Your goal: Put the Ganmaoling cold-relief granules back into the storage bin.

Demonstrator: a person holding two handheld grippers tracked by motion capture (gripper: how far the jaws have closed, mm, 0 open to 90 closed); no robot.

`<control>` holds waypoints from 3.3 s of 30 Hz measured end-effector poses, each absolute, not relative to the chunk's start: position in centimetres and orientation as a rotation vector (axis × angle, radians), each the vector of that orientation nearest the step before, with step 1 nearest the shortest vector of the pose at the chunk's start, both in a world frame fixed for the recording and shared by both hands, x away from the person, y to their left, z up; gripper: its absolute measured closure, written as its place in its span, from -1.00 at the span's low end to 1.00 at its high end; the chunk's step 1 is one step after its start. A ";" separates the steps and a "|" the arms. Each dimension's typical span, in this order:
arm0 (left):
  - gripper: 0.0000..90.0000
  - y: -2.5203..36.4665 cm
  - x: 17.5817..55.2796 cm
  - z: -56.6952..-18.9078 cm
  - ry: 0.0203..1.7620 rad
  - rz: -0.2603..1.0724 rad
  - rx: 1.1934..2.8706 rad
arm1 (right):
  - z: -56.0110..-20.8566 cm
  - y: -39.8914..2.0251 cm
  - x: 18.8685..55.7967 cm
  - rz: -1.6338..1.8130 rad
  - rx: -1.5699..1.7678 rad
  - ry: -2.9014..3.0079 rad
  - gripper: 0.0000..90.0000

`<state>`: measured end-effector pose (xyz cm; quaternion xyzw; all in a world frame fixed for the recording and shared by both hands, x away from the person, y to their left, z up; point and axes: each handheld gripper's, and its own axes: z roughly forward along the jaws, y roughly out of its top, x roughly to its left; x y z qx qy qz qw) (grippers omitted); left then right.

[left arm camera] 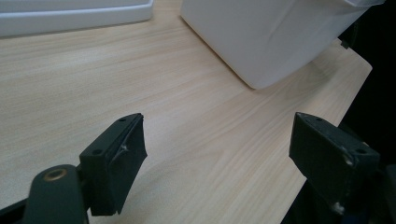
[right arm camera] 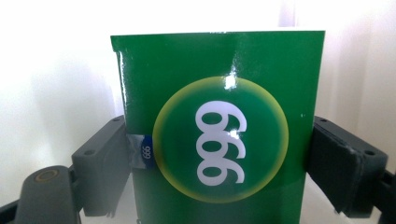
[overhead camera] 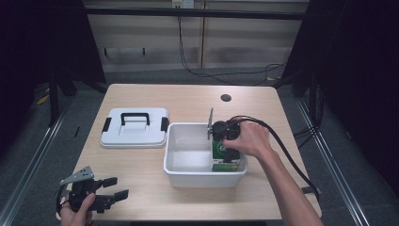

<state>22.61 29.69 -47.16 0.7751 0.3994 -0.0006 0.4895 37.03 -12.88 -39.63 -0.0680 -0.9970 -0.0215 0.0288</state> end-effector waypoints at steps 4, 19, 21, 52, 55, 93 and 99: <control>-0.59 29.7 22.6 -47.2 0.970 0.001 1.885 | -40.1 -12.5 37.0 -0.040 -0.197 -3.072 -0.68; -0.59 29.7 22.6 -47.1 0.970 0.001 1.884 | -41.4 -12.0 36.9 0.029 -0.203 -3.073 -0.69; -0.59 29.7 22.5 -47.1 0.968 0.001 1.884 | -41.4 -12.0 36.9 0.037 -0.195 -3.074 -0.69; -0.59 29.7 22.5 -47.1 0.968 -0.001 1.880 | -40.6 -13.1 36.8 -0.073 -0.240 -3.069 -0.80; -0.59 29.7 22.5 -47.1 0.968 -0.002 1.879 | -40.1 -13.6 36.8 -0.164 -0.249 -3.067 -0.80; -0.59 29.8 22.5 -47.1 0.981 0.011 1.877 | -34.7 -24.3 32.6 -1.149 -0.656 -2.949 -0.70; -0.59 29.7 22.5 -47.1 0.977 0.009 1.880 | -35.6 -25.9 31.2 -1.224 -0.756 -2.942 -0.70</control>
